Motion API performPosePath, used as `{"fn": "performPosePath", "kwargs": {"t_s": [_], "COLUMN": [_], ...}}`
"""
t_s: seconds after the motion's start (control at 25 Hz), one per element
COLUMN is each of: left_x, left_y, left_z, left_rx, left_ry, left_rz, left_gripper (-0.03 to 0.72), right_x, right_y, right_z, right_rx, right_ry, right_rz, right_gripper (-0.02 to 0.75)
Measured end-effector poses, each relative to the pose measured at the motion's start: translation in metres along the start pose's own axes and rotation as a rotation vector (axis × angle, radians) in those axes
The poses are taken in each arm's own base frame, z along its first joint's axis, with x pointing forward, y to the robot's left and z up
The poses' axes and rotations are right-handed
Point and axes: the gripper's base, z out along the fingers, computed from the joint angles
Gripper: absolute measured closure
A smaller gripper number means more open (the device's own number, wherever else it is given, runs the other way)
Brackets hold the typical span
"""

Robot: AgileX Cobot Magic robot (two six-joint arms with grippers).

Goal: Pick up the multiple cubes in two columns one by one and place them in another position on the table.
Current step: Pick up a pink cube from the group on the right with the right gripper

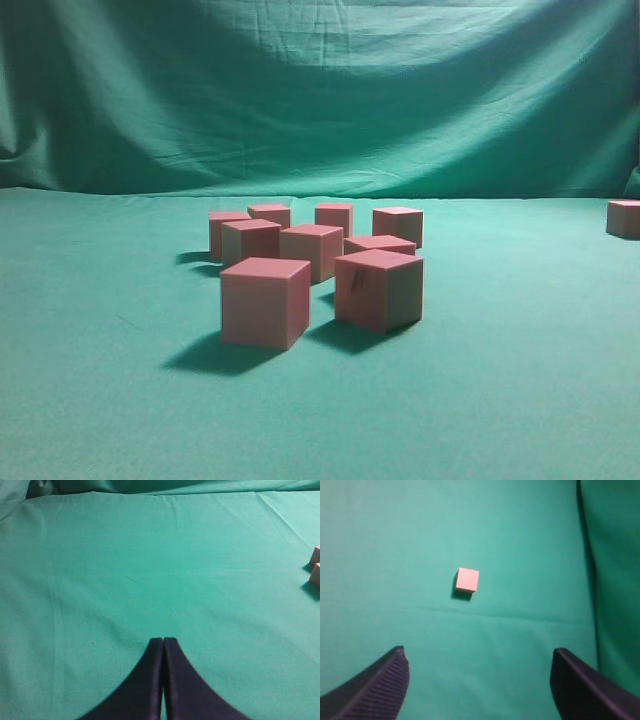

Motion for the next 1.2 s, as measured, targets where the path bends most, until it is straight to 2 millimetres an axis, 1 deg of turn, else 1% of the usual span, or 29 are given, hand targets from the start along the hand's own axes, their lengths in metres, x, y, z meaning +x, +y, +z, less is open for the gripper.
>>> {"fn": "performPosePath", "kwargs": {"t_s": [0.04, 0.2, 0.32, 0.44, 0.56, 0.72, 0.92, 1.08, 1.2], "left_x": [0.0, 0.0, 0.0, 0.0, 0.0, 0.0, 0.0, 0.0, 0.0], "left_y": [0.0, 0.0, 0.0, 0.0, 0.0, 0.0, 0.0, 0.0, 0.0], "left_z": [0.0, 0.0, 0.0, 0.0, 0.0, 0.0, 0.0, 0.0, 0.0], "left_rx": [0.0, 0.0, 0.0, 0.0, 0.0, 0.0, 0.0, 0.0, 0.0], "left_ry": [0.0, 0.0, 0.0, 0.0, 0.0, 0.0, 0.0, 0.0, 0.0], "left_rz": [0.0, 0.0, 0.0, 0.0, 0.0, 0.0, 0.0, 0.0, 0.0], "left_gripper": [0.688, 0.688, 0.688, 0.688, 0.688, 0.688, 0.688, 0.688, 0.688], "right_x": [-0.002, -0.009, -0.013, -0.017, -0.019, -0.022, -0.021, -0.021, -0.021], "right_y": [-0.006, -0.019, -0.017, -0.012, -0.007, -0.001, 0.004, 0.006, 0.007], "right_z": [0.009, 0.052, 0.083, 0.117, 0.149, 0.185, 0.214, 0.227, 0.232], "right_rx": [-0.019, -0.052, -0.062, -0.07, -0.073, -0.077, -0.081, -0.084, -0.084], "right_ry": [0.023, 0.105, 0.151, 0.185, 0.197, 0.181, 0.175, 0.162, 0.155], "right_rz": [0.041, 0.124, 0.132, 0.128, 0.122, 0.115, 0.11, 0.108, 0.107], "right_gripper": [0.153, 0.153, 0.153, 0.153, 0.153, 0.153, 0.153, 0.153, 0.153]}}
